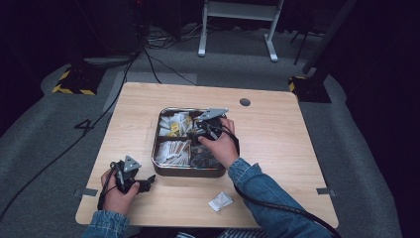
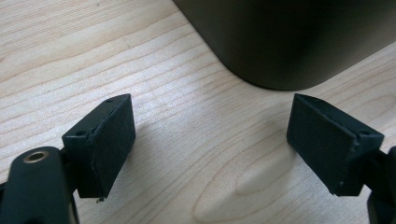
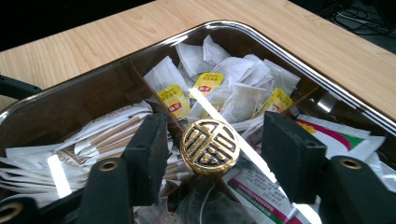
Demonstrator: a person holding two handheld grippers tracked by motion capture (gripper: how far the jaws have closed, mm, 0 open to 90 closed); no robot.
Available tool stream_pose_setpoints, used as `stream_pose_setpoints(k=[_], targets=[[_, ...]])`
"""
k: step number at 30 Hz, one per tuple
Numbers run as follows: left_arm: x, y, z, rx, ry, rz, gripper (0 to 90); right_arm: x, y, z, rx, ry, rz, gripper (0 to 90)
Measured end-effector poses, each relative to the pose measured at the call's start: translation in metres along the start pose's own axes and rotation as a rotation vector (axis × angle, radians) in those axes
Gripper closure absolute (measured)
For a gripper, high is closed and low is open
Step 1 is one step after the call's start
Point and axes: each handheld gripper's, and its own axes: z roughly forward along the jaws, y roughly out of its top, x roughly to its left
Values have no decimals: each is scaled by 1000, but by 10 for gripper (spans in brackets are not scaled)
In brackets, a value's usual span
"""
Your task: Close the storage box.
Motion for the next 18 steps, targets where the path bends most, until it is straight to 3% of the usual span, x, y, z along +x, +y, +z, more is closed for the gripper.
stream_pose_setpoints(k=[18], targets=[[4,-1,-1,-2,-8,4,158,-18,3,-63,-52,-5,12,389]])
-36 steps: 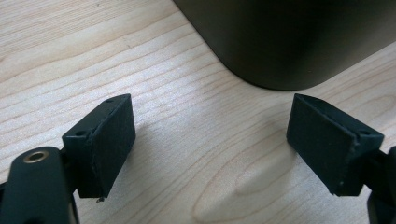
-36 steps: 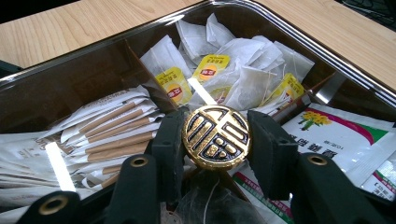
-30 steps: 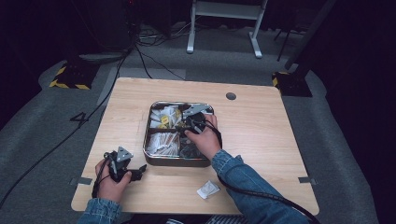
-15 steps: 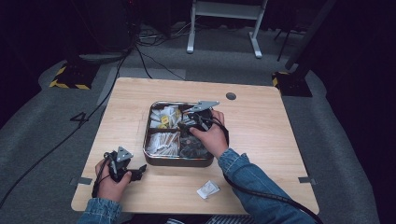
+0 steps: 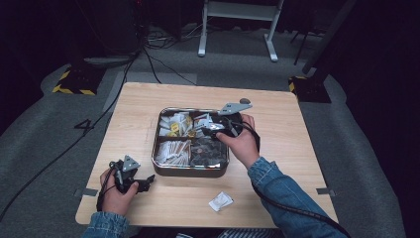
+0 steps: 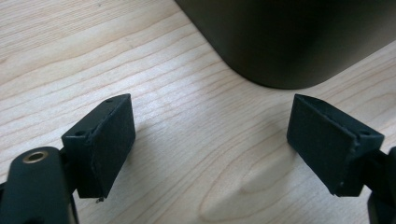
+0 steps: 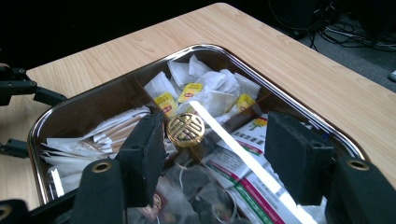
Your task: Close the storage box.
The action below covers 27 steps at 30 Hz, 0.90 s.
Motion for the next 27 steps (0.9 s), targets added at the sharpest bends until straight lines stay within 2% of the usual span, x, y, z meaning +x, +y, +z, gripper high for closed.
stream_pose_setpoints(k=[2,9,10,15,16,20,24,27], targets=[[1,-1,-1,1,2,1,157,-1,0,-2,-2,-2,2,389],[4,-3,-3,0,4,-2,158,-13,-2,-31,-31,7,26,386],[4,-3,-3,0,4,-2,157,-13,-2,-31,-31,7,26,386],[4,-3,-3,1,2,-2,157,-23,-14,-54,-37,-9,51,379],[4,-3,-3,1,2,-2,157,-23,-14,-54,-37,-9,51,379],[5,-2,-2,0,3,-1,154,-32,-28,-74,-36,-31,71,353],[5,-2,-2,1,1,-2,155,-36,-37,-83,-21,-32,74,339],[6,-1,-2,1,1,0,155,-39,-55,-95,-8,-42,90,320]])
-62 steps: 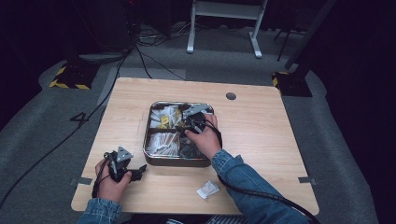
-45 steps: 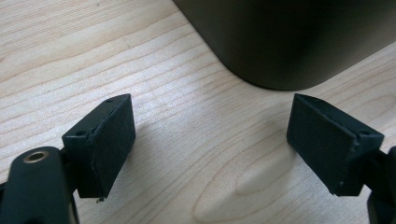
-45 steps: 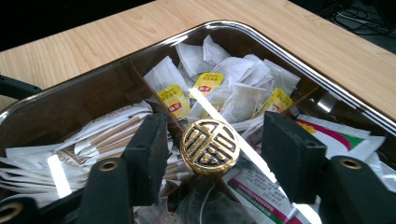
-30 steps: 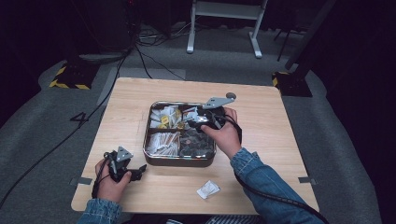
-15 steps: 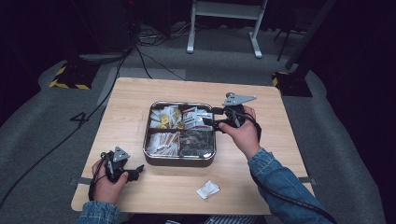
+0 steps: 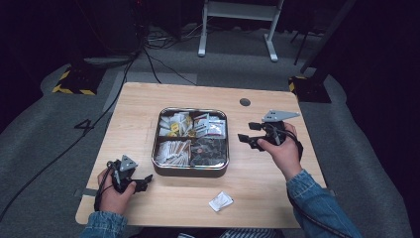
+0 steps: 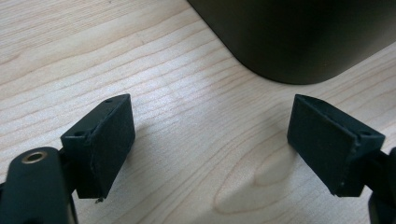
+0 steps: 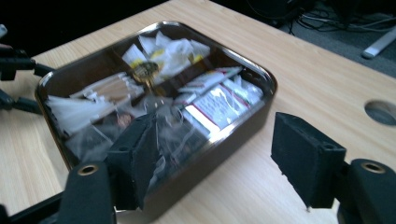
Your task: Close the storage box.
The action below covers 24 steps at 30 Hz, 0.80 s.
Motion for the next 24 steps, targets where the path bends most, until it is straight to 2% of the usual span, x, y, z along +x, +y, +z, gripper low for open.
stream_pose_setpoints(k=[3,4,9,10,17,19,22,23,24], targets=[[1,0,0,0,2,2,154,-3,-8,-5,-2,-12,6,314],[1,1,0,0,2,2,154,-7,-19,-10,0,-21,24,310],[1,1,0,2,3,3,154,-15,-36,-18,4,-41,43,306],[1,1,0,2,2,2,154,-19,-46,-21,8,-43,58,305],[1,1,0,2,3,3,154,-28,-74,-25,31,-52,78,300],[1,1,0,2,2,2,154,-29,-82,-27,22,-57,76,300],[1,1,0,3,1,3,154,-32,-92,-27,7,-51,99,299],[1,1,0,3,1,3,154,-32,-92,-27,7,-51,99,299],[1,1,1,0,4,2,154,-34,-99,-27,16,-57,105,297]])
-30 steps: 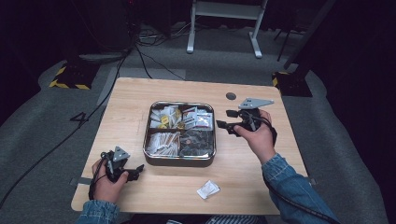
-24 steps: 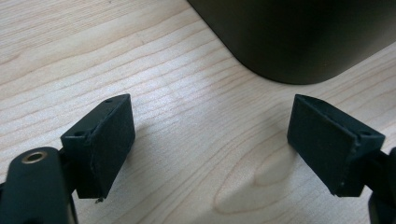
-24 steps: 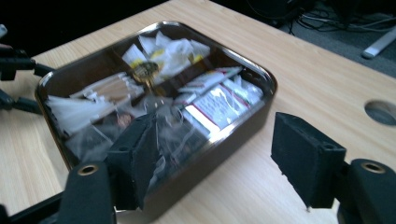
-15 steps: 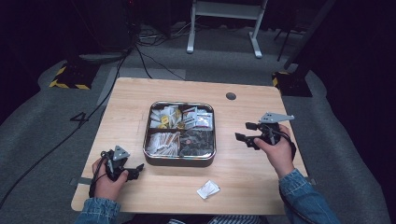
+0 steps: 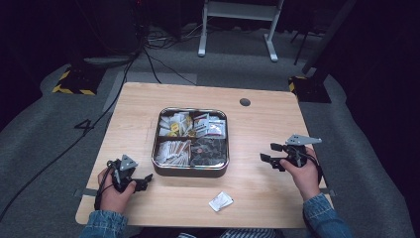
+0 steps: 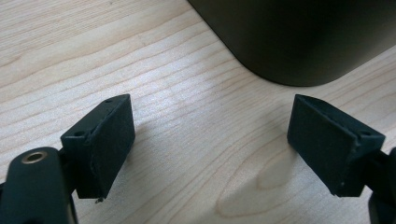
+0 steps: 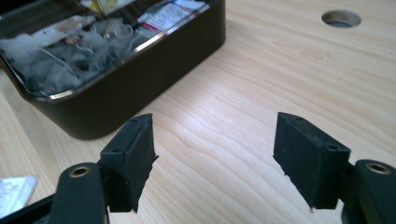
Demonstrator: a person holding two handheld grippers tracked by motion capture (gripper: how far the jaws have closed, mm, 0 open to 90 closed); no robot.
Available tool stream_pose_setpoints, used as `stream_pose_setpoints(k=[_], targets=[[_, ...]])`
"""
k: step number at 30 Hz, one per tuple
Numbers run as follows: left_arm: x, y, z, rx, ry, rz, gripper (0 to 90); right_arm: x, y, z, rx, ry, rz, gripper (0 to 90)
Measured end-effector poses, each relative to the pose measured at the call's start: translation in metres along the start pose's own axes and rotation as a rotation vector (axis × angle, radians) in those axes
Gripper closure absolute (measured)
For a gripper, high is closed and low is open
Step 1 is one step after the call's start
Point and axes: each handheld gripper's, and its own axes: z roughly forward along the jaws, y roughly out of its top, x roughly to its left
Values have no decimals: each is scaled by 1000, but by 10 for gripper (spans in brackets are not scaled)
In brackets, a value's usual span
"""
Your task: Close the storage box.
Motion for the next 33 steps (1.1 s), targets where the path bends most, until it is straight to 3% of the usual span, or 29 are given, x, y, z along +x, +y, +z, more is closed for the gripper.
stream_pose_setpoints(k=[5,11,16,24,30,33], targets=[[0,0,0,0,1,1,154,-6,-12,-1,13,-16,-16,291],[0,0,0,0,-1,1,154,-14,-25,0,31,-35,6,291],[0,0,0,0,-1,1,154,-19,-38,11,90,-53,0,282],[0,1,0,4,-5,-1,154,-21,-48,23,140,-76,-19,240],[0,0,0,2,-2,-2,154,-20,-50,28,127,-114,-66,194],[0,0,0,0,-1,-2,154,-20,-50,29,127,-116,-64,189]])
